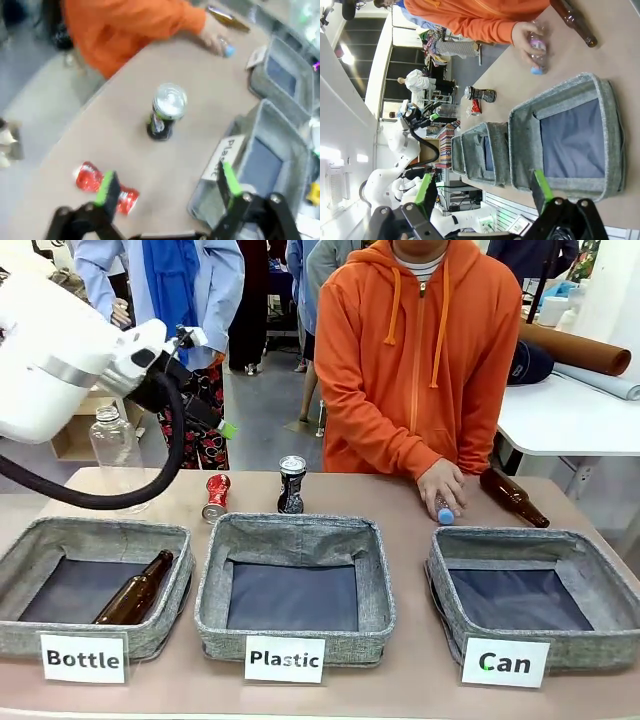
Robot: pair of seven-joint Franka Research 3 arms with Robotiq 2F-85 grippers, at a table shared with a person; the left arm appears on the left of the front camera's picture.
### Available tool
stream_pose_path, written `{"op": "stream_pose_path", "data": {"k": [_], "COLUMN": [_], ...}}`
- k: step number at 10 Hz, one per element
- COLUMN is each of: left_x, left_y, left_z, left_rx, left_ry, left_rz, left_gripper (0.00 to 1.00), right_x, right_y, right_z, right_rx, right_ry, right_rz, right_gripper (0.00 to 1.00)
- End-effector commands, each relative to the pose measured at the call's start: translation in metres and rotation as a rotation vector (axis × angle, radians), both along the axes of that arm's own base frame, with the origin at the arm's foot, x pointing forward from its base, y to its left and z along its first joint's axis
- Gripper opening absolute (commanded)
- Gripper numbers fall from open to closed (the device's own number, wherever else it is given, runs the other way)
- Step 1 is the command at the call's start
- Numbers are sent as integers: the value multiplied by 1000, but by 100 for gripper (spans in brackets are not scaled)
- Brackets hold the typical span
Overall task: Sort the can waste into the basket.
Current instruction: Pick up the can waste from the table and place it in the right Fabric basket.
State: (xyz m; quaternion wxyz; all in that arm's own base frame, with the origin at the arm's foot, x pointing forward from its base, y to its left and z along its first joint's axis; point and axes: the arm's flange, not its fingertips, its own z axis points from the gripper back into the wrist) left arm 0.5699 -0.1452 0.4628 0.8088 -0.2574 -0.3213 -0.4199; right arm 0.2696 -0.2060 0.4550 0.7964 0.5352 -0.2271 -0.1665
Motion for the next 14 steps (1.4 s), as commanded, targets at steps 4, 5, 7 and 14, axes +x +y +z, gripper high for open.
{"op": "stream_pose_path", "data": {"k": [4, 5, 7, 14], "left_x": [17, 16, 16, -140], "left_y": [-1, -14, -14, 151], "left_z": [-78, -52, -52, -23], "left_rx": [-227, -163, -163, -222], "left_ry": [-103, -176, -176, -360], "left_rz": [-376, -312, -312, -630], "left_gripper": [100, 100, 100, 100], "right_x": [1, 1, 1, 1], "right_y": [-2, -2, -2, -2], "right_z": [1, 1, 1, 1], "right_rx": [9, 9, 9, 9], "right_ry": [-40, -40, -40, -40], "right_rz": [1, 1, 1, 1], "right_gripper": [100, 100, 100, 100]}}
